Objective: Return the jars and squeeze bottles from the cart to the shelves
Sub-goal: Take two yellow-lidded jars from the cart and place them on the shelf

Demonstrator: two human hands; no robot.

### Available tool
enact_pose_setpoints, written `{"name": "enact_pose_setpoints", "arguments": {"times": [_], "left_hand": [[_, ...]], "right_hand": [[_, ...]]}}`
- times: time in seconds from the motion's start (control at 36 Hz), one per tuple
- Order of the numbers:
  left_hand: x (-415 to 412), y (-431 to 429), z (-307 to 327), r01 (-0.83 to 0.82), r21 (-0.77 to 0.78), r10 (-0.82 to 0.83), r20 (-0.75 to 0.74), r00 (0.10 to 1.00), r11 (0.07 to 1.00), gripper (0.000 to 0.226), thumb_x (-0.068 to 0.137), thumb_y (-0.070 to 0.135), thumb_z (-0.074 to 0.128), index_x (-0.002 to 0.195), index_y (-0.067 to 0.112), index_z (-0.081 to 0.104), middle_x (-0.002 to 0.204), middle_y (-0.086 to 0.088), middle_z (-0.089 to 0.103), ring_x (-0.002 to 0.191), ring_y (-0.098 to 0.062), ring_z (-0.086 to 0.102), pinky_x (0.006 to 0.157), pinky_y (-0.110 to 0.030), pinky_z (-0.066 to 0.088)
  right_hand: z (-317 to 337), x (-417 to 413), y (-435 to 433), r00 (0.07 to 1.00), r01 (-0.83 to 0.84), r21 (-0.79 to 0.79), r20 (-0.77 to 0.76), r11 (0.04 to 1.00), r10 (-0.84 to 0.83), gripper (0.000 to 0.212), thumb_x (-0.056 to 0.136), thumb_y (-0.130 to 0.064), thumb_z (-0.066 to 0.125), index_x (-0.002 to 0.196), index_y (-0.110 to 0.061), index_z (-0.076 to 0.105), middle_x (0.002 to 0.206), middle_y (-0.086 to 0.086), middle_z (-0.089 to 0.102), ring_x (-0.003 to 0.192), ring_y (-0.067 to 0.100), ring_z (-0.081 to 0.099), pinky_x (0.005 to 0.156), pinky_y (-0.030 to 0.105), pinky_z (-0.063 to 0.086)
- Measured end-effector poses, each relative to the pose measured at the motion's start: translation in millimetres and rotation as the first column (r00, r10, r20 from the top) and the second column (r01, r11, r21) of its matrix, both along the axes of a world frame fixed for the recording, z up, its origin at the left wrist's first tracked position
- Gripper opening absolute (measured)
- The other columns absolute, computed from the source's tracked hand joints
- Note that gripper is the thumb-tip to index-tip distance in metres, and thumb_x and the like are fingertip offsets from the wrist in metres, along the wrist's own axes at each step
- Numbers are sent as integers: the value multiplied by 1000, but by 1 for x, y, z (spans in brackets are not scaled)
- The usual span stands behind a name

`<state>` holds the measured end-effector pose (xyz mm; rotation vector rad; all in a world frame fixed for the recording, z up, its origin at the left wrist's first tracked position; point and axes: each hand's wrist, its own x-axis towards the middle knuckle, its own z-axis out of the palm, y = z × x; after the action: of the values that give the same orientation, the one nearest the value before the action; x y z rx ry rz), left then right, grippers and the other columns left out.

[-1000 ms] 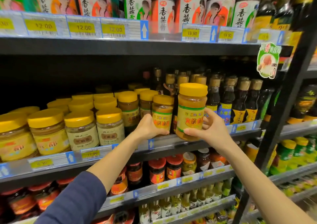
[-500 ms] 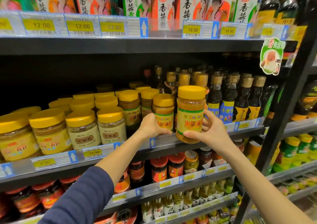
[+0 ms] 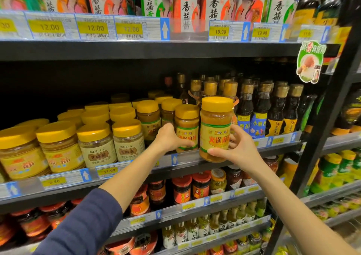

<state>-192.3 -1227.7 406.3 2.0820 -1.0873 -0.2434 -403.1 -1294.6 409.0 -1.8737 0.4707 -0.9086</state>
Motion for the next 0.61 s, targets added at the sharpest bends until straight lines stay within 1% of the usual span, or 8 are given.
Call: {"name": "enact_pose_setpoints", "arguments": {"times": [0.06,0.11,0.25,0.31,0.36,0.47,0.56,0.61], "left_hand": [[0,13,17,-17,-16,17,-6,1000,1000,79,60,42,84,121,7,48,119,-4,58,109,-19,55,93,-37,50],[-4,32,39,15,-55,-16,-21,1000,998,84,65,39,81,132,8,41,132,-8,52,119,-21,52,99,-38,47],[-15,84,102,258,-120,-263,-28,964,959,85,63,41,74,137,15,41,135,-6,53,115,-14,58,100,-34,48],[-16,94,125,320,-78,-321,-2,947,944,86,62,43,71,138,18,40,134,-2,54,113,-11,59,97,-30,49],[-17,97,141,347,-4,-347,43,937,938,88,62,47,71,139,21,38,135,1,54,113,-9,59,98,-33,49],[-21,94,154,315,204,-349,167,922,927,92,58,61,67,139,29,38,138,5,51,119,-13,54,102,-38,45],[-23,91,154,271,265,-338,254,906,925,91,62,61,67,140,27,38,139,3,48,123,-16,49,100,-35,46],[-21,92,154,244,291,-330,298,896,925,92,61,60,69,140,24,38,138,3,47,120,-14,48,93,-29,47]], "right_hand": [[1,3,2,1000,-12,1,1,1000,12,74,62,-8,84,124,-23,46,112,-12,62,103,0,62,84,19,55],[2,7,6,999,-37,15,9,999,37,74,61,-8,83,124,-23,47,112,-10,63,102,1,63,83,19,55],[4,22,17,997,-82,44,16,996,81,79,60,-10,85,129,-17,45,120,-1,63,108,11,62,91,29,54],[5,29,23,995,-104,41,11,994,103,80,60,-11,85,129,-16,45,121,-1,63,109,9,62,91,27,53],[5,37,29,992,-126,38,0,991,126,80,60,-10,85,129,-16,45,121,-1,63,107,7,62,90,26,54],[4,51,41,985,-171,41,-6,984,171,81,60,-9,86,130,-14,46,119,3,65,107,12,64,93,33,53],[4,59,49,979,-204,29,0,978,204,79,60,-6,86,128,-15,47,116,2,66,104,11,66,90,29,55],[3,64,52,975,-223,19,-6,975,223,81,60,-6,86,129,-13,46,115,1,66,103,10,66,88,26,55]]}}
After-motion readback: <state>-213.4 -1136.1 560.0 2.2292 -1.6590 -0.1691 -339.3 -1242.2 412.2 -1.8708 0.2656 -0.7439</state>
